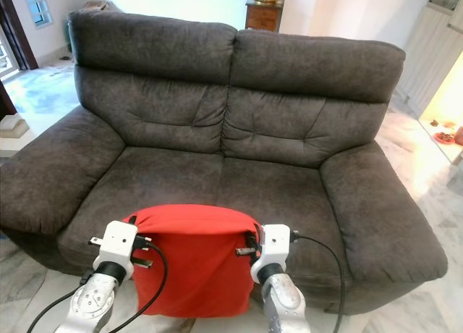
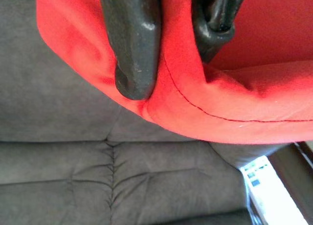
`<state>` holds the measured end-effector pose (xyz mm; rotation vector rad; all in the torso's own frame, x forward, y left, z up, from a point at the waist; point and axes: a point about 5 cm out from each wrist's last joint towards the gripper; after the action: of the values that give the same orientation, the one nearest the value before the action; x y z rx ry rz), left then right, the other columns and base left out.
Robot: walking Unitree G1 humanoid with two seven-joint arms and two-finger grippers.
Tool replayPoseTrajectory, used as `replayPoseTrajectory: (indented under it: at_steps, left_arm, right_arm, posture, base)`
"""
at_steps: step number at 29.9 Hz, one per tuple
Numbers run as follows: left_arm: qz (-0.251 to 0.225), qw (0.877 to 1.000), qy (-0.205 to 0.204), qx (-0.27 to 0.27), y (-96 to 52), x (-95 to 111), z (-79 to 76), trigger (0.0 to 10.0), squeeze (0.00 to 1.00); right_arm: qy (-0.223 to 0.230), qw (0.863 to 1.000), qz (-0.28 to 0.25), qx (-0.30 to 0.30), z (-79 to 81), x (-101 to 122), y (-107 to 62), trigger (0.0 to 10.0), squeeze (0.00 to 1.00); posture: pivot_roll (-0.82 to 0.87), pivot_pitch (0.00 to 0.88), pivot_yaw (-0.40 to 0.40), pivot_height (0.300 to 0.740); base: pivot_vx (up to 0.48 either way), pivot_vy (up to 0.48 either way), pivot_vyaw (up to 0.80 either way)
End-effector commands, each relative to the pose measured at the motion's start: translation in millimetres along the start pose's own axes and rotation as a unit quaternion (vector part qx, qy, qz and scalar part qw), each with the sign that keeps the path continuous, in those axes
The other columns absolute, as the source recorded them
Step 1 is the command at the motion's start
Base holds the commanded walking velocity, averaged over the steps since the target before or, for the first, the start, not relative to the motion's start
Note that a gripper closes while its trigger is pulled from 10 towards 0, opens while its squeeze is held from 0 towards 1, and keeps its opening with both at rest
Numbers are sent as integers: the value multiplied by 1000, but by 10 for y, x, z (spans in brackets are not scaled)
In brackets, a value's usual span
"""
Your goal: Move the pillow to the sofa from floor
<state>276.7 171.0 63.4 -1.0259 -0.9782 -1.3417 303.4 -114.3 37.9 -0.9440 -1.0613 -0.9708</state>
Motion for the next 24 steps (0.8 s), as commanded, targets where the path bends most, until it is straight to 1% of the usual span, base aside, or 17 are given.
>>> replayPoseTrajectory:
  at_steps: [1,12,14,19,24]
  left_arm:
    - [-29,998,0,52,19,114,215,10000,0]
    - [-29,998,2,56,4,116,247,10000,0]
    - [-28,998,2,55,-2,114,246,10000,0]
    - [-28,998,3,53,-9,113,243,10000,0]
    - [-27,999,11,46,-28,112,236,10000,0]
  right_arm:
    - [5,997,-46,-68,-277,159,-54,10000,0]
    - [8,996,-41,-74,-282,142,-55,10000,0]
    - [1,997,-33,-73,-272,126,-49,10000,0]
    - [1,997,-33,-72,-262,121,-48,10000,0]
    - [0,997,-40,-69,-244,129,-53,10000,0]
  posture:
    - [182,0,-40,740]
    - [184,0,-40,740]
    - [184,0,-41,740]
    - [185,2,-40,740]
    - [186,5,-40,740]
  base:
    - [0,-255,0]
    - [0,-252,0]
    - [0,-255,0]
    - [0,-252,0]
    - [0,0,0]
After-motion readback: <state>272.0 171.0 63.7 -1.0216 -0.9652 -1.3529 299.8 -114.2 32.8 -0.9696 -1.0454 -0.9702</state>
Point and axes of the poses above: a point about 5 cm out from each wrist's last joint towards the gripper, its own y axis pointing out of the wrist towards the gripper, its own x axis along the axis of the wrist's last joint, z = x × y, and after that the axes turned 1 degree about y, right-handed
